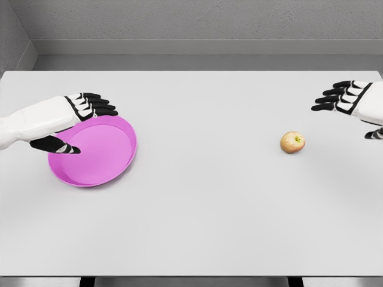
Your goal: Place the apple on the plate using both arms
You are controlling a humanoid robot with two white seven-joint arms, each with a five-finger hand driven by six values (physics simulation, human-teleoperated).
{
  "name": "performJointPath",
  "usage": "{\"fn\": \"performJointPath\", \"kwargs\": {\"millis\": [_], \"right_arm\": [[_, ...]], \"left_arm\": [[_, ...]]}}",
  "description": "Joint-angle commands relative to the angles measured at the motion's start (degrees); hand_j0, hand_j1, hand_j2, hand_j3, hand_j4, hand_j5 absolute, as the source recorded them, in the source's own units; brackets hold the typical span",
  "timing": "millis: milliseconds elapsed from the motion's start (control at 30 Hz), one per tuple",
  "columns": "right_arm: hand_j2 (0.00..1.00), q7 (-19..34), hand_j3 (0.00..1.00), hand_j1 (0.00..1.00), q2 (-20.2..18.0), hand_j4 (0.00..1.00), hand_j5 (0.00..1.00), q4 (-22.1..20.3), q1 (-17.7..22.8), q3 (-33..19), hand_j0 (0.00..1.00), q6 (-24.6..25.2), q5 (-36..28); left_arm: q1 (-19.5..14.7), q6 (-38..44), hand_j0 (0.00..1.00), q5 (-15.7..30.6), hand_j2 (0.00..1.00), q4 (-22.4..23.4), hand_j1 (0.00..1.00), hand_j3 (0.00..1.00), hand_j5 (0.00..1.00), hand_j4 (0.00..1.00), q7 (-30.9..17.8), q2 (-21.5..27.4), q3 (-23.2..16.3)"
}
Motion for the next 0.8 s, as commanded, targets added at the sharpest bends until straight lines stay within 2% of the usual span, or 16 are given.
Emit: {"fn": "performJointPath", "kwargs": {"millis": [0, 367, 533, 600, 733, 767], "right_arm": [[1.00, 0.0, 1.00, 1.00, 0.1, 1.00, 1.00, 0.0, 0.0, 0.1, 1.00, 0.1, -0.3], [1.00, -0.4, 1.00, 1.00, 0.1, 1.00, 1.00, 0.1, -0.8, 1.0, 1.00, 0.1, -1.7], [1.00, 0.4, 1.00, 1.00, 3.0, 1.00, 1.00, 0.4, -2.5, 6.7, 1.00, 0.1, -2.0], [1.00, 3.8, 1.00, 1.00, 6.4, 1.00, 1.00, 3.1, -3.4, 7.4, 1.00, 0.1, -2.9], [1.00, 15.2, 1.00, 1.00, 13.6, 1.00, 1.00, 12.5, -10.3, 9.4, 1.00, 0.1, -9.5], [1.00, 15.2, 1.00, 1.00, 15.3, 1.00, 1.00, 14.4, -12.0, 11.0, 1.00, 0.1, -10.9]], "left_arm": [[0.0, 0.0, 1.00, 0.3, 1.00, 0.0, 1.00, 1.00, 1.00, 1.00, 0.0, 0.1, 0.0], [-0.2, 0.0, 1.00, -0.5, 1.00, 0.0, 1.00, 1.00, 1.00, 1.00, -0.1, -0.6, 0.0], [-0.2, 0.0, 1.00, -0.5, 1.00, 0.0, 1.00, 1.00, 1.00, 1.00, -0.1, -0.6, 0.0], [-0.2, 0.0, 1.00, -0.5, 1.00, 0.0, 1.00, 1.00, 1.00, 1.00, -0.1, -0.6, -0.2], [-0.2, 0.0, 1.00, -0.5, 1.00, 0.0, 1.00, 1.00, 1.00, 1.00, -1.1, -1.1, -0.3], [-0.2, 0.0, 1.00, -0.5, 1.00, 0.0, 1.00, 1.00, 1.00, 1.00, -1.2, -1.2, -0.3]]}}
